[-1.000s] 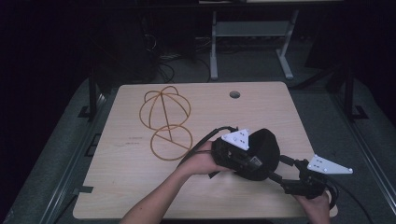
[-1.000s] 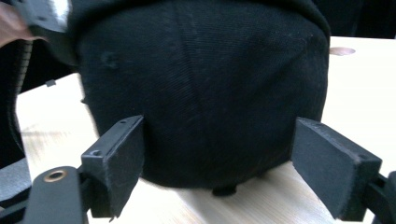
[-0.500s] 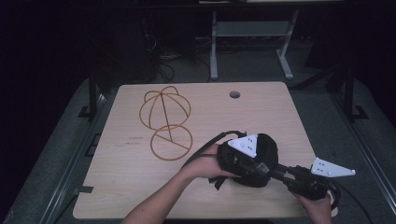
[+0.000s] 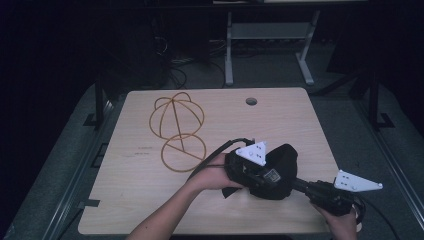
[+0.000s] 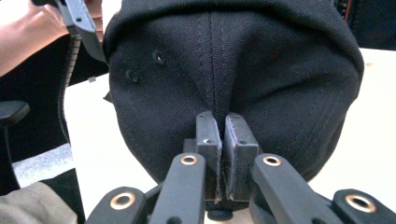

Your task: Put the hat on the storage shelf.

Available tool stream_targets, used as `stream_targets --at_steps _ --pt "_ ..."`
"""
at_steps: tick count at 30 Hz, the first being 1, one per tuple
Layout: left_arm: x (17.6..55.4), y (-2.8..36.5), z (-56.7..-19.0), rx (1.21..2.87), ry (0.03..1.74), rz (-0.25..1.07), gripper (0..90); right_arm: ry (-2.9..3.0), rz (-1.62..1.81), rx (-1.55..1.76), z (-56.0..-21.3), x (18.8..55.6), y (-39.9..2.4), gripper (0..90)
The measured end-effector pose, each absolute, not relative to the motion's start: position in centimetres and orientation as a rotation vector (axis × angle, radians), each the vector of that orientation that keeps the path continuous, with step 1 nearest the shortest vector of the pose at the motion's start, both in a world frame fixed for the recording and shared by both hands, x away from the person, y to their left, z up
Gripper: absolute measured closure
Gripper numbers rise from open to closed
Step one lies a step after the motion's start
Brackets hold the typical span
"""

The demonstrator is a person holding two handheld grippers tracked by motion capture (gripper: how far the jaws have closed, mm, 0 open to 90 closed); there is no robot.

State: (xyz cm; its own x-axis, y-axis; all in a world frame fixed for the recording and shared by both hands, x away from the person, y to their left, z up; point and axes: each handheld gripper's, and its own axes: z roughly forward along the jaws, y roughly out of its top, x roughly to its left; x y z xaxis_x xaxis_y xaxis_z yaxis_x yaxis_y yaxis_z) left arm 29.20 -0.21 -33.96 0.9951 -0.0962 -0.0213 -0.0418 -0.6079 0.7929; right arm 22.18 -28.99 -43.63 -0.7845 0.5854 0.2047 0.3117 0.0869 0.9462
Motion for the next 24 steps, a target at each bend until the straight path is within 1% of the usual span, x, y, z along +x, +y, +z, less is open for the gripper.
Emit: stream_targets --at_steps 1,5,9,18,24 --pt "29.2 0.0 -34.0 2.227 -0.089 -0.069 61.8 2.134 1.753 0.908 -43.6 22.1 -29.0 85.9" --pt "29.1 1.1 -34.4 2.247 -0.051 -0.028 53.7 2.121 1.741 0.912 -43.5 22.1 -29.1 86.0" --pt "29.0 2.5 -34.8 2.258 -0.017 -0.004 49.0 2.112 1.699 0.903 -43.1 21.8 -29.1 86.1" --pt "28.7 5.8 -36.4 2.272 0.060 0.029 47.2 2.091 1.674 0.928 -42.8 21.8 -29.5 86.4" --pt "27.9 7.7 -37.7 2.302 0.096 0.096 46.0 2.079 1.689 0.928 -42.7 21.6 -29.6 86.6"
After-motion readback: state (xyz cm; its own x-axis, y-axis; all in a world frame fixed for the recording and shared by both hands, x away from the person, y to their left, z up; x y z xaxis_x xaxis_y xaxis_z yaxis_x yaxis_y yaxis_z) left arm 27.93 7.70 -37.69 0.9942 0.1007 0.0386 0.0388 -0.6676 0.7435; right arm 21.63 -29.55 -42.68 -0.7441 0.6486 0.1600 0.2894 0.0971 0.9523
